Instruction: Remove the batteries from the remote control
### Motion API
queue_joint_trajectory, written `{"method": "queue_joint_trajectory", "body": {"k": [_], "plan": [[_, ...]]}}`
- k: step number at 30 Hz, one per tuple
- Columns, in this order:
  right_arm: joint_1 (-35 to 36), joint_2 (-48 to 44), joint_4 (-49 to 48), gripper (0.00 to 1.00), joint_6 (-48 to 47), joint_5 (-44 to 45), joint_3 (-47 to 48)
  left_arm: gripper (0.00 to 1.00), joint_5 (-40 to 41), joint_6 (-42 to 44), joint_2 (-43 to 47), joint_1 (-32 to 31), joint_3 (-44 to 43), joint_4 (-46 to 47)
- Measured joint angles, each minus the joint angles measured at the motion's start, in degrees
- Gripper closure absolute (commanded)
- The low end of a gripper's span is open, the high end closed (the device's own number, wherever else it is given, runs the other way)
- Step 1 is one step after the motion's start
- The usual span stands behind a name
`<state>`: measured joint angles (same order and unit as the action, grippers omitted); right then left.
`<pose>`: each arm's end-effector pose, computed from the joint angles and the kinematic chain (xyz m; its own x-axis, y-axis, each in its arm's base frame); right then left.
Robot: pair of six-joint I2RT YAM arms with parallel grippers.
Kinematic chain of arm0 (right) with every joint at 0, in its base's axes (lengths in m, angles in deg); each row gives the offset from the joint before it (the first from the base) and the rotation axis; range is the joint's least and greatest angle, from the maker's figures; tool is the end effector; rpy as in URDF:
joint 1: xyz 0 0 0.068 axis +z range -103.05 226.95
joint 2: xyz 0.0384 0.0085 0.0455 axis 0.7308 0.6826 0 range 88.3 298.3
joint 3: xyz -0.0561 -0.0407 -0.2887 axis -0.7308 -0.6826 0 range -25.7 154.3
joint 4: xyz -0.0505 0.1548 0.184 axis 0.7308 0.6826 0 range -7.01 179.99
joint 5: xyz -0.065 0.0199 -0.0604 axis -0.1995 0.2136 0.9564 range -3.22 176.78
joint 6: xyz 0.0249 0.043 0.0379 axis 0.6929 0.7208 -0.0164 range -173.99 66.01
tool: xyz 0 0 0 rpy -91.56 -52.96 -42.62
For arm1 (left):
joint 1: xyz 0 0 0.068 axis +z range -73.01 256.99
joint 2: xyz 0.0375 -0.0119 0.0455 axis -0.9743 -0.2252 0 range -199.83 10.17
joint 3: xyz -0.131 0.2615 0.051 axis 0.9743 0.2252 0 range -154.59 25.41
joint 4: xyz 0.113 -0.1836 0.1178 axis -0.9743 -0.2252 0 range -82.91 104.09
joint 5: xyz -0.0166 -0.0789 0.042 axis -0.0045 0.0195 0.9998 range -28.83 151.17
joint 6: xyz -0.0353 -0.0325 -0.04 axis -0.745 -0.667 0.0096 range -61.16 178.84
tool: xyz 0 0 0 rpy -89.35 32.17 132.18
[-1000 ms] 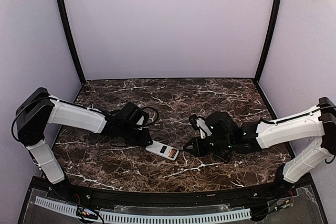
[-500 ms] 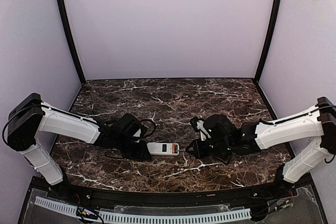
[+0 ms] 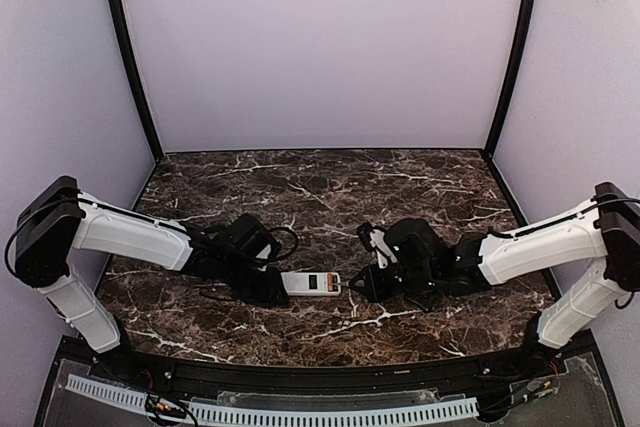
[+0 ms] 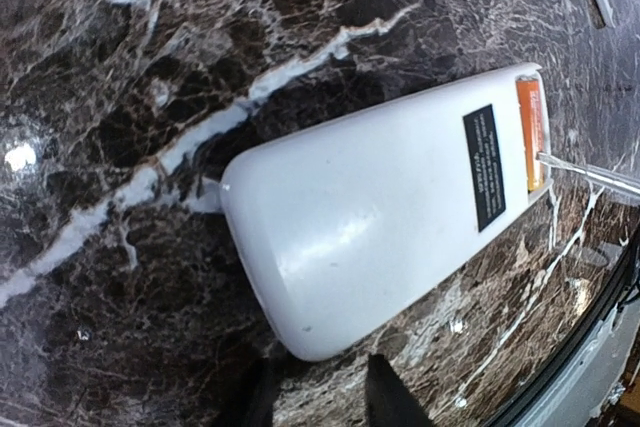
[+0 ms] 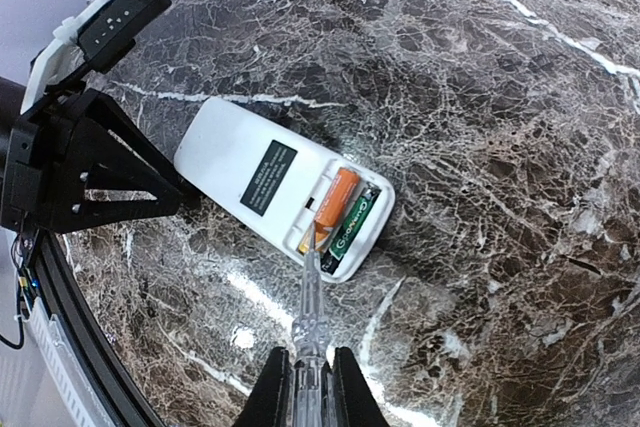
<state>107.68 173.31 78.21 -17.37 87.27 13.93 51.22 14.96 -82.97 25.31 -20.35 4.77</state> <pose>0.1424 0.2529 0.2019 -0.7739 -0.1604 -0.6127 -0.5076 0.7357 0.4485 0.1800 -0.2412 0.1737 -0.9500 0.1010 -0.2955 0.2402 0.8411 -0.4846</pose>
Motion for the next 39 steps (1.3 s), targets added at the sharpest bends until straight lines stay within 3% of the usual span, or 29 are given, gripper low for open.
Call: {"method": "queue_joint_trajectory", "body": {"k": [8,17,23,39], "plan": [[-0.4,-0.2,-0.2,1.00,-1.0,-1.8,0.0,0.51,2.5,1.4,1.5,-0.1,-0.5,-3.8],[-2.3,-7.1,1.0,1.00,-1.7,-2.6,-0.2,0.44,4.3,4.0,1.3,-0.1,-2.6,-7.1],[-3.1,-5.0,1.5,1.00,-2.4,-3.1,-0.2,0.37,5.1,5.3,0.5,-0.1,-4.7,-7.2],[-3.2,-0.3,1.6,1.00,-4.3,-4.1,-0.1,0.39,4.7,6.4,-3.7,-0.1,-7.1,-5.7]]}}
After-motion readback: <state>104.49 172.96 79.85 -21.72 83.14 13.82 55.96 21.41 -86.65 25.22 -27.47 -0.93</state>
